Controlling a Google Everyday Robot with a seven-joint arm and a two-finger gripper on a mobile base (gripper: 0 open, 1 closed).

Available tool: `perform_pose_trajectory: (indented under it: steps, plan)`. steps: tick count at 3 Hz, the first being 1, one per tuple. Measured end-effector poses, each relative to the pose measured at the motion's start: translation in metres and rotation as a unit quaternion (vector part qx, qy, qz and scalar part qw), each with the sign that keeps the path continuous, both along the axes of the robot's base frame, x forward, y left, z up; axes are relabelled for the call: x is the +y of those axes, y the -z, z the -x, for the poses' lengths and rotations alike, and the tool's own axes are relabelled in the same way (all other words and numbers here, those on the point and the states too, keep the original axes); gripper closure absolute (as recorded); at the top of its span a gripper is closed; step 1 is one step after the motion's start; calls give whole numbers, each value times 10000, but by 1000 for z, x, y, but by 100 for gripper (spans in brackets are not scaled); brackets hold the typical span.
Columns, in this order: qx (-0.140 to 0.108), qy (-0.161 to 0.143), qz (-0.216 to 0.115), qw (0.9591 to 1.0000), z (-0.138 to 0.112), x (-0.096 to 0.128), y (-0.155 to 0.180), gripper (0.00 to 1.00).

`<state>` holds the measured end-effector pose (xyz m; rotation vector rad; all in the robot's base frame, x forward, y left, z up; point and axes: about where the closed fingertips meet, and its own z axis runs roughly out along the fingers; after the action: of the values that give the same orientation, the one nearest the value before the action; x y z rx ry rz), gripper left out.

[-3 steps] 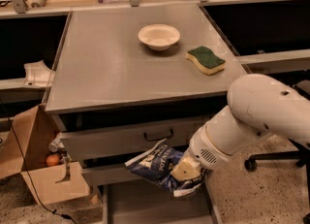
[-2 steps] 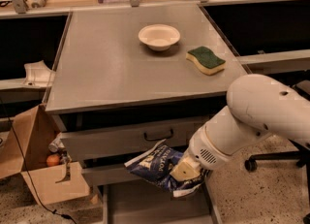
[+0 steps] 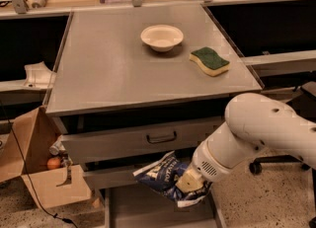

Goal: Place blue chip bag into bottom drawer

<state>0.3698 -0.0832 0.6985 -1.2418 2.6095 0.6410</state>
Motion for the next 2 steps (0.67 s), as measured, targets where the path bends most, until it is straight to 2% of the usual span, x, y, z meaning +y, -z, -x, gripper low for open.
perform_pose_trajectory:
  steps: [1, 2]
  plan:
    - [224, 61, 177, 9996, 3, -3, 30, 100]
    - [225, 78, 134, 9996, 5, -2, 32, 100]
